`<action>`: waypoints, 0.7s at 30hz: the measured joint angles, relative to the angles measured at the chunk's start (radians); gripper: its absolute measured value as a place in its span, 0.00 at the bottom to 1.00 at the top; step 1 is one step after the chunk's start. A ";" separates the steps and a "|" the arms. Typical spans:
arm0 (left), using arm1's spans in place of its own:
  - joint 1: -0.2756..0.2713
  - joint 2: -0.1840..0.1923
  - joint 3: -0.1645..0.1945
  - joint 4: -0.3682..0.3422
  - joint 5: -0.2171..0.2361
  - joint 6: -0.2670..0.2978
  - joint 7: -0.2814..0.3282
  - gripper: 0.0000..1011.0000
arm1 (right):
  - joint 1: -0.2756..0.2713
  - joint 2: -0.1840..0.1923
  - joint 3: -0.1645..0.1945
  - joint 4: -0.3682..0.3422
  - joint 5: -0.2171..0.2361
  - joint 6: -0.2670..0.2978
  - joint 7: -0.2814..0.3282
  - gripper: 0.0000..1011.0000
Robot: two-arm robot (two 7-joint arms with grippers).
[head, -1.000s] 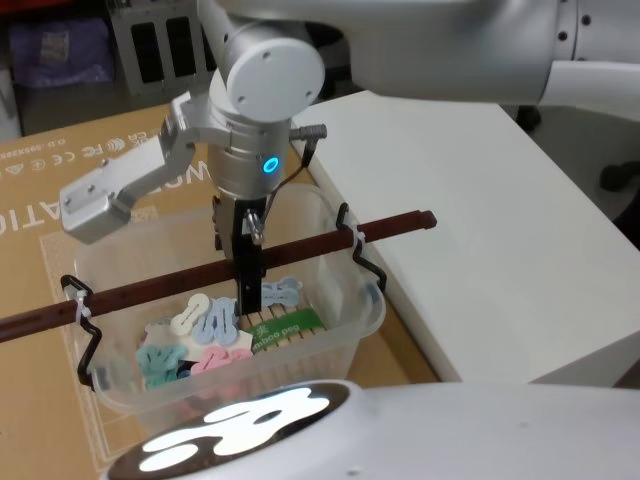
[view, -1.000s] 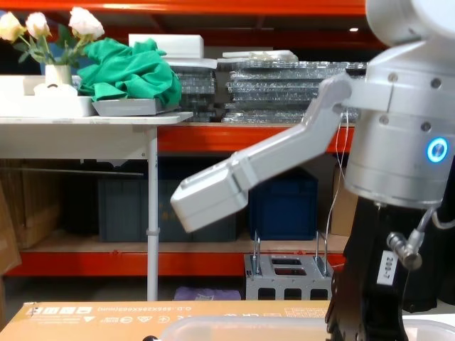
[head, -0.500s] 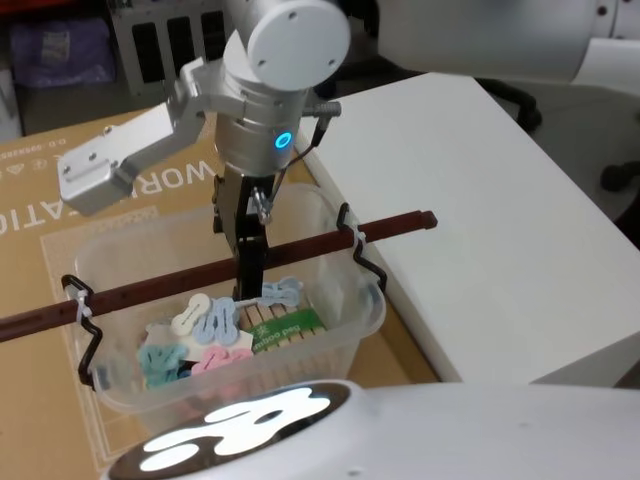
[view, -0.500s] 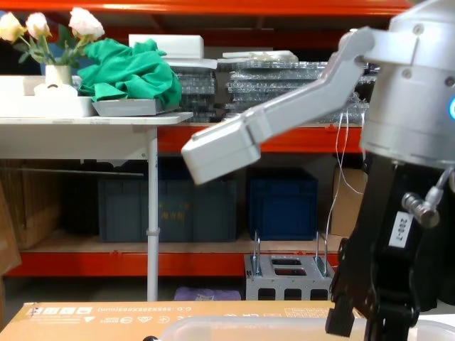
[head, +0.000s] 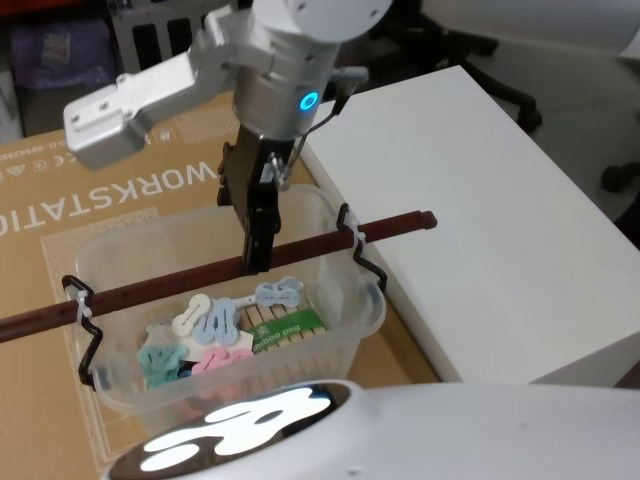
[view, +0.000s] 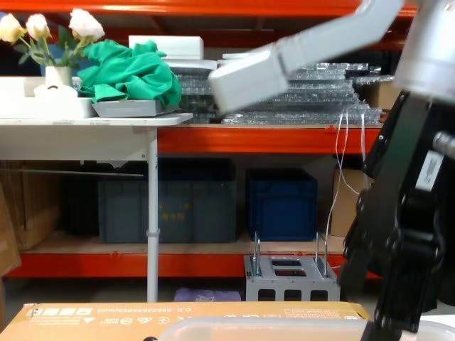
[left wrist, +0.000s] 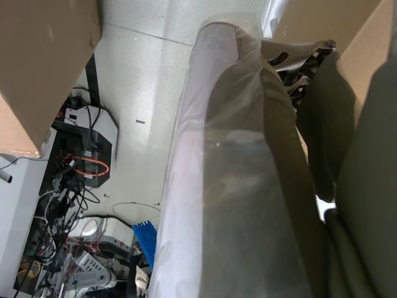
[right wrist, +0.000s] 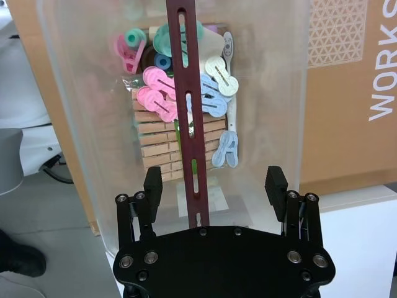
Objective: Use one hand to grasp the basket and place it at the designated location.
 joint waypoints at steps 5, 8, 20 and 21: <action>0.000 0.000 0.000 0.000 0.000 0.000 0.000 0.00 | 0.007 0.030 0.029 -0.016 0.027 -0.008 -0.002 0.99; 0.000 0.000 0.000 0.000 0.000 0.000 0.000 0.00 | 0.008 0.044 0.044 -0.025 0.040 -0.012 -0.002 0.99; 0.000 0.000 0.000 0.000 0.000 0.000 0.000 0.00 | 0.002 0.065 0.077 -0.036 0.057 -0.024 0.002 0.99; 0.000 0.000 0.000 0.000 0.000 0.000 0.000 0.00 | 0.002 0.065 0.077 -0.036 0.058 -0.025 0.002 0.99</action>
